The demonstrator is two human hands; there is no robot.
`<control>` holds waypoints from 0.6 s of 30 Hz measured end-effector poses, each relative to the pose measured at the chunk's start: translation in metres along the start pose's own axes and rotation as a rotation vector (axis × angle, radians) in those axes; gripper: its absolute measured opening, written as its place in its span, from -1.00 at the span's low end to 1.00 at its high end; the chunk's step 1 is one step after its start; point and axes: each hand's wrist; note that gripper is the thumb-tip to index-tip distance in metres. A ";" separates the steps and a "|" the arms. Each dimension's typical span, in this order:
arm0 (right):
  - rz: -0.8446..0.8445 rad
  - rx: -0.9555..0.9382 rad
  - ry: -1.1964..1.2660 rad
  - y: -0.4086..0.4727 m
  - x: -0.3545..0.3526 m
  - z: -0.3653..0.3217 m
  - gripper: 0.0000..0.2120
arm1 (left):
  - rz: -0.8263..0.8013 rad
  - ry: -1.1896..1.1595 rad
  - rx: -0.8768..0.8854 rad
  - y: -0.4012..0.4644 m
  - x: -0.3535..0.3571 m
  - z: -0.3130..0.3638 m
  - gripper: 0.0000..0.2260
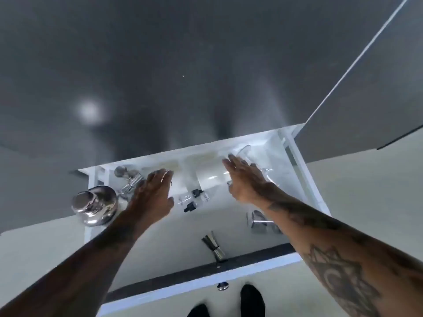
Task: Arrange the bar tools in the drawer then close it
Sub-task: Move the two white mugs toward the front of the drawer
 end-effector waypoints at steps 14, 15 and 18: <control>0.048 -0.209 -0.434 0.070 0.033 -0.016 -0.10 | -0.023 0.184 0.053 0.064 0.030 -0.002 -0.12; 0.063 -0.209 -0.408 0.067 0.032 -0.015 -0.08 | -0.014 0.135 0.049 0.059 0.027 -0.002 -0.13; 0.158 -0.176 -0.256 0.045 0.021 -0.013 -0.04 | 0.029 -0.069 0.009 0.038 0.014 -0.001 -0.14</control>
Point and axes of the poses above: each hand's wrist, its own y-axis towards the middle knuckle, its own x-axis out of the palm, z = x × y, and after that the axes turned 11 degrees about -x, right-handed
